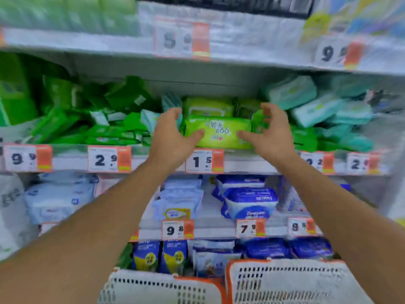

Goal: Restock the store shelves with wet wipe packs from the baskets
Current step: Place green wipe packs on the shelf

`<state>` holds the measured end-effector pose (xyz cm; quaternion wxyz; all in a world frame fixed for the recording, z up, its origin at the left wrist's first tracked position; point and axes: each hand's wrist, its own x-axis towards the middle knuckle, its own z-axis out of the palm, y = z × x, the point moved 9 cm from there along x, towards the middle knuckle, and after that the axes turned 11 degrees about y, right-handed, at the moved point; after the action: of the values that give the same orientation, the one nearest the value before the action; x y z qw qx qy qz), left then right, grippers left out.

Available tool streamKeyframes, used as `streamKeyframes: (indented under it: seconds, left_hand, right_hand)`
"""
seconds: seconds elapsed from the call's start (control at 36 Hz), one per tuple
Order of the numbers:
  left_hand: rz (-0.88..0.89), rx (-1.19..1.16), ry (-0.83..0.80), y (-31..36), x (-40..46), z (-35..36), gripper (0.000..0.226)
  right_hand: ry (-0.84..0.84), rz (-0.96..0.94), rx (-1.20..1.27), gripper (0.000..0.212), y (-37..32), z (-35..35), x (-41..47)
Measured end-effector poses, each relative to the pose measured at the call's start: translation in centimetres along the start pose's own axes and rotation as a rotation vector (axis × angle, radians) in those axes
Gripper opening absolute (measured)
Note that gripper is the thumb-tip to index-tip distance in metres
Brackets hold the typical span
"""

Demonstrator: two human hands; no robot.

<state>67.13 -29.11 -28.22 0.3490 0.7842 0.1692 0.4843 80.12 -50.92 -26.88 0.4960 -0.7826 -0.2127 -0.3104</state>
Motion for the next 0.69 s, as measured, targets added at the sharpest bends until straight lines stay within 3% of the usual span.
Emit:
streamKeyframes:
  seconds: [0.11,0.19,0.25,0.36,0.5,0.61,0.69]
  left_hand:
    - [-0.310,0.118,-0.302,-2.9,2.1,4.8,0.109]
    - [-0.276,0.106,-0.355,-3.4,3.1,6.0,0.114]
    - [-0.224,0.103,-0.368,-3.2,3.4,6.5,0.115]
    - [-0.156,-0.031,-0.310,-1.8,3.8,6.1,0.099]
    - [-0.001,-0.219,-0.198,1.7,5.2,2.6,0.105]
    - [0.121,-0.215,-0.296,4.2,5.0,-0.3,0.118]
    - [0.118,-0.184,-0.248,4.4,4.3,-3.2,0.099]
  right_hand:
    - [-0.198,0.070,-0.195,0.108,1.6,1.8,3.5]
    - [-0.498,-0.108,-0.382,0.122,1.2,4.8,2.6]
    - [-0.578,-0.208,-0.438,0.128,1.1,6.3,1.5]
    - [-0.476,-0.236,-0.266,0.114,0.3,5.7,2.3]
    - [-0.318,-0.274,-0.020,0.089,-1.1,2.8,2.4]
    - [-0.302,-0.066,0.377,0.070,-2.1,1.1,1.0]
    - [-0.356,0.089,0.593,0.064,-3.4,1.5,0.6]
